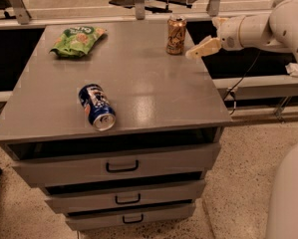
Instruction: Move orange can near pepsi can
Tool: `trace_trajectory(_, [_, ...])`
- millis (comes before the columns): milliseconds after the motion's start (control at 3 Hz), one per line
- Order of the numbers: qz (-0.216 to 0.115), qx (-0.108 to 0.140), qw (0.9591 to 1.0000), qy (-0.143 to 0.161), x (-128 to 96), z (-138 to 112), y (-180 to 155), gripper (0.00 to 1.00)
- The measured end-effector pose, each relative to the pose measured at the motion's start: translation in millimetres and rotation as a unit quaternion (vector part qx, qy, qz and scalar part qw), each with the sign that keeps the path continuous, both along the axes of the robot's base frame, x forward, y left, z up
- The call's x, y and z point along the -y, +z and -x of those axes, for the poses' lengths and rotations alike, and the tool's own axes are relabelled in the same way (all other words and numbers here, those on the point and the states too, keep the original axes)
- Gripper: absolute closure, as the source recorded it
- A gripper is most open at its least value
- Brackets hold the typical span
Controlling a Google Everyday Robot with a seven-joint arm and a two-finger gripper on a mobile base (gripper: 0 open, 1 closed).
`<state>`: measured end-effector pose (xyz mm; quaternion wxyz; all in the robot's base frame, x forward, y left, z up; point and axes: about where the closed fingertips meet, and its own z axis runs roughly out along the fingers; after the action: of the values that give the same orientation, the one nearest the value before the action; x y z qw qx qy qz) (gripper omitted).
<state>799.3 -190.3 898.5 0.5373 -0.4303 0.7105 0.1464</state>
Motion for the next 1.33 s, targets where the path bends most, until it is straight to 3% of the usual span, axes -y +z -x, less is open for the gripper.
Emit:
trace_trajectory(333, [-0.047,0.008,0.9988,-0.008,-19.7,-34.5,-2.8,0.0])
trace_trajectory(667, [-0.073,-0.003,0.9972,-0.016,-46.6,-54.8,-5.7,0.0])
trace_trajectory(1000, [-0.085,-0.036,0.9953,-0.028,-74.8,-66.7,-20.7,0.25])
trace_trajectory(1333, [-0.087,-0.055,0.9939,-0.037,-82.7,-69.1,-30.4,0.48])
